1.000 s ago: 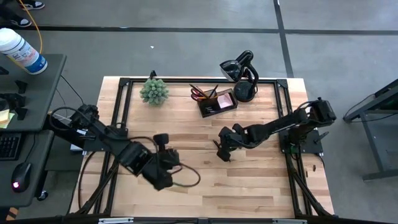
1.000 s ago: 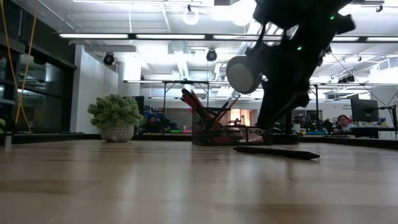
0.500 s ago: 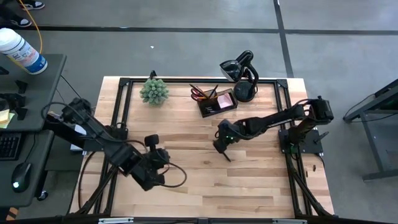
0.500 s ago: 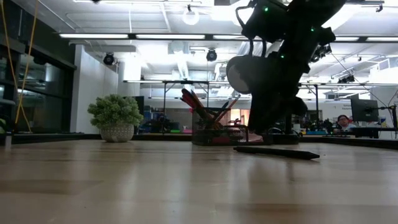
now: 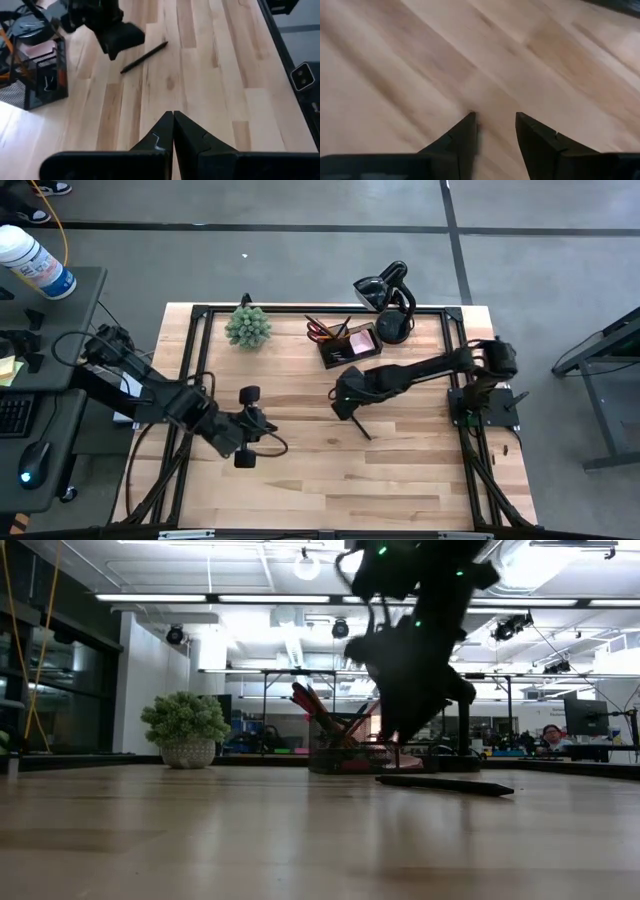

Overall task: Pick and place office supplies into organizer
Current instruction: Put the black pen into the black desk organizer

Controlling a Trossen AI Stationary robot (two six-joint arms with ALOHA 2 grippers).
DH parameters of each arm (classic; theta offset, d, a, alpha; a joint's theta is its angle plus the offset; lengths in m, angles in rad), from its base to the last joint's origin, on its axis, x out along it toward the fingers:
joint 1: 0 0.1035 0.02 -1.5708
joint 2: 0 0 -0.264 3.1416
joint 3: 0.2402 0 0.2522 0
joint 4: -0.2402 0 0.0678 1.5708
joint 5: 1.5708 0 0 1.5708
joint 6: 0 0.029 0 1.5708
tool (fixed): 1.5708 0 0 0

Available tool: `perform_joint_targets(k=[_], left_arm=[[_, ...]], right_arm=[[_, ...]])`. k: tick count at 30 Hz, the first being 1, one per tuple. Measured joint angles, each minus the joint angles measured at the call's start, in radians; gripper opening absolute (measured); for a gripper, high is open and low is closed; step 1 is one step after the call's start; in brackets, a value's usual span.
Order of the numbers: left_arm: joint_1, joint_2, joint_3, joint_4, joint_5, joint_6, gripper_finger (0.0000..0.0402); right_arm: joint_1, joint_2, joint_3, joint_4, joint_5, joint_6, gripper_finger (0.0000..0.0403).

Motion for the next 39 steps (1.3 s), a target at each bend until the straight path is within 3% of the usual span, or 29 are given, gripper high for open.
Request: perform_joint_targets(k=[3, 9, 16, 30, 39], left_arm=[[0.039, -0.001, 0.001, -0.001, 0.047, 0.021, 0.0000], [0.081, -0.001, 0.001, 0.004, 0.082, 0.038, 0.0000], [0.084, -0.001, 0.001, 0.049, 0.078, 0.038, 0.0000], [0.089, 0.000, 0.001, 0.072, 0.022, 0.037, 0.0001], [0.126, 0.000, 0.001, 0.072, 0.019, 0.037, 0.0000]], right_arm=[[0.000, 0.064, 0.064, -0.089, -0.007, 0.045, 0.0131], [0.003, 0.125, 0.078, -0.029, -0.070, 0.046, 0.0129], [0.002, 0.126, 0.076, -0.035, -0.035, 0.028, 0.0129], [0.021, 0.143, 0.058, -0.032, -0.108, -0.015, 0.0130], [0.040, 0.151, 0.058, -0.030, -0.084, -0.008, 0.0125]])
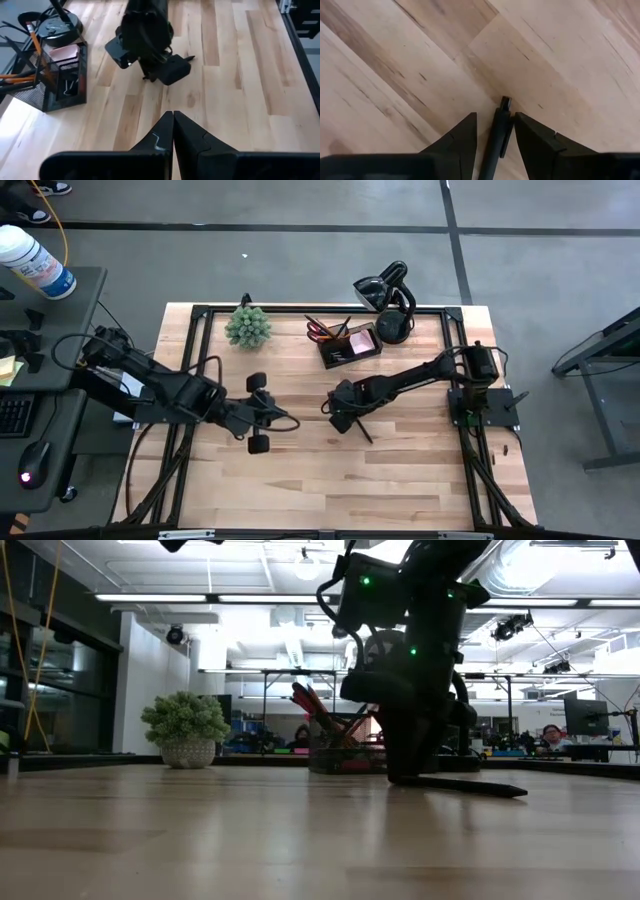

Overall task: Pick and place office supplies into organizer
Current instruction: Put the black pen into the black desk organizer

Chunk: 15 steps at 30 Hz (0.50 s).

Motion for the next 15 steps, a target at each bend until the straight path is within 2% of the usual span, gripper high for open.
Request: perform_joint_targets(k=[11, 15], left_arm=[[0.007, 0.000, 0.000, 0.002, 0.011, 0.000, 0.0001], [0.008, 0.000, 0.000, 0.002, 0.011, 0.003, 0.0001]], right_arm=[[0.015, 0.055, 0.005, -0.004, -0.004, -0.018, 0.0040], [0.020, 0.056, 0.005, 0.004, -0.008, -0.018, 0.0035]])
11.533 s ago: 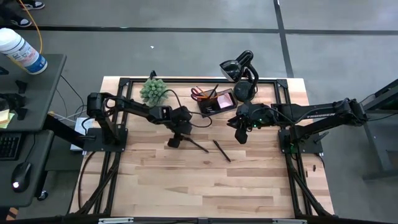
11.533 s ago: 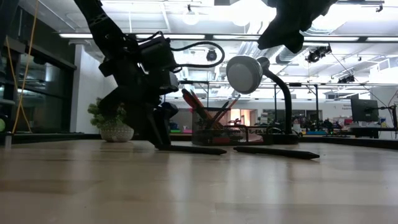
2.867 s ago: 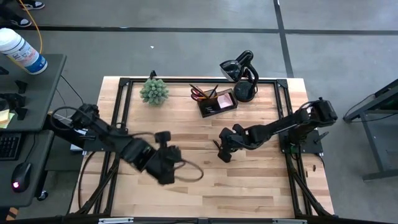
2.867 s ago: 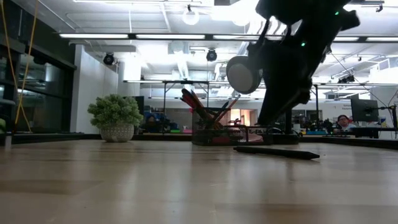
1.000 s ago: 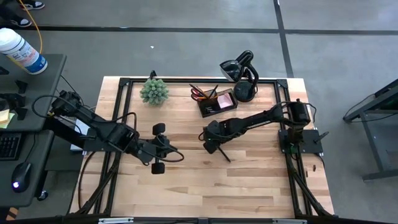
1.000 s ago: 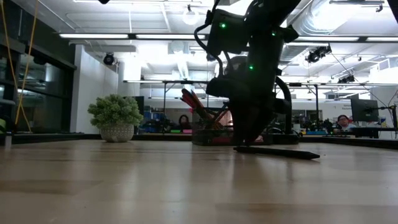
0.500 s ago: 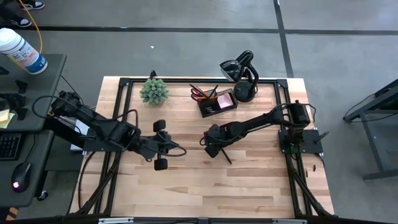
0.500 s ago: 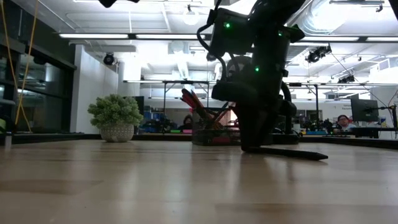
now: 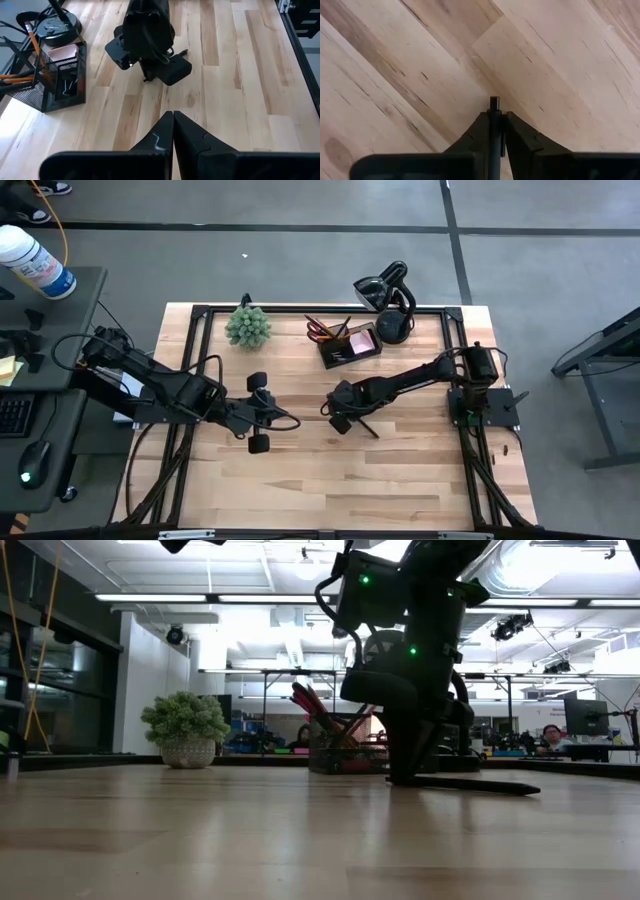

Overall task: Pick and place office supplies into organizer
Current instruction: Put the black pen into the black desk organizer

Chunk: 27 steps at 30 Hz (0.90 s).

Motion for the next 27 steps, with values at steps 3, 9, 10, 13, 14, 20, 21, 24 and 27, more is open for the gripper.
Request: perform_joint_targets(k=[3, 9, 10, 13, 14, 20, 21, 24, 27], left_arm=[[0.000, 0.000, 0.000, 0.000, 0.000, 0.007, 0.0001], [0.000, 0.000, 0.000, -0.007, 0.000, 0.022, 0.0001], [0.000, 0.000, 0.000, -0.008, 0.000, 0.023, 0.0000], [0.000, 0.000, 0.000, -0.009, 0.000, 0.024, 0.0001], [0.000, 0.000, 0.000, -0.011, 0.000, 0.024, 0.0001], [0.000, 0.000, 0.000, -0.040, 0.000, 0.024, 0.0001], [0.000, 0.000, 0.000, -0.042, 0.000, 0.024, 0.0001], [0.000, 0.000, 0.000, -0.043, 0.000, 0.024, 0.0000], [0.000, 0.000, 0.000, -0.046, 0.000, 0.032, 0.0001]], right_arm=[[0.003, 0.003, 0.013, -0.015, -0.003, -0.001, 0.0049], [0.005, 0.012, 0.097, -0.102, 0.002, -0.067, 0.0045], [0.005, 0.014, 0.114, -0.113, -0.002, -0.081, 0.0042], [0.008, 0.013, 0.156, -0.119, -0.011, -0.114, 0.0031], [0.008, 0.013, 0.166, -0.124, -0.011, -0.120, 0.0030], [0.005, 0.013, 0.219, -0.176, 0.003, -0.146, 0.0026], [0.006, 0.013, 0.229, -0.193, 0.003, -0.154, 0.0026], [0.006, 0.012, 0.266, -0.249, 0.031, -0.176, 0.0026], [0.001, 0.011, 0.325, -0.317, 0.099, -0.217, 0.0026]])
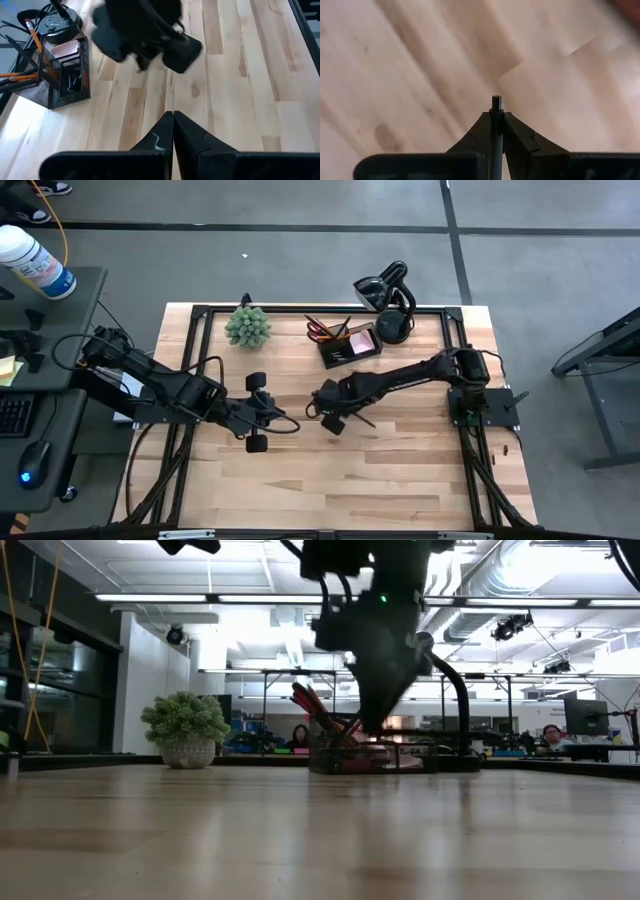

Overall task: Pick and place office supplies into organizer
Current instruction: Put the black pen into the black desk organizer

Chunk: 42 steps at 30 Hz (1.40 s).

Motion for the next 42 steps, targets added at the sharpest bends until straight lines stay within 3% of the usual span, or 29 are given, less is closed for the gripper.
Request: perform_joint_targets(k=[10, 14, 17, 21, 28, 37, 42], left_arm=[[0.000, 0.000, 0.000, -0.024, 0.005, 0.003, 0.0001], [0.000, 0.000, 0.000, -0.024, 0.013, 0.003, 0.0001], [0.000, 0.000, 0.000, -0.032, 0.014, 0.003, 0.0001], [0.000, 0.000, 0.000, -0.043, 0.013, 0.003, 0.0000], [0.000, 0.000, 0.000, -0.040, -0.008, 0.003, 0.0000], [0.000, 0.000, 0.000, -0.030, -0.022, -0.009, 0.0001], [0.000, 0.000, 0.000, -0.011, -0.023, -0.012, 0.0001]], right_arm=[[-0.089, -0.023, 0.321, -0.189, 0.370, -0.177, 0.0026], [-0.153, -0.067, 0.415, -0.076, 0.489, -0.294, 0.0026], [-0.204, -0.100, 0.416, 0.122, 0.479, -0.406, 0.0026], [-0.260, -0.108, 0.369, 0.352, 0.392, -0.520, 0.0025], [-0.313, -0.107, 0.125, 0.713, 0.330, -0.677, 0.0022], [-0.383, -0.143, -0.117, 1.003, 0.317, -0.652, 0.0021], [-0.405, -0.166, -0.184, 1.059, 0.325, -0.638, 0.0021]])
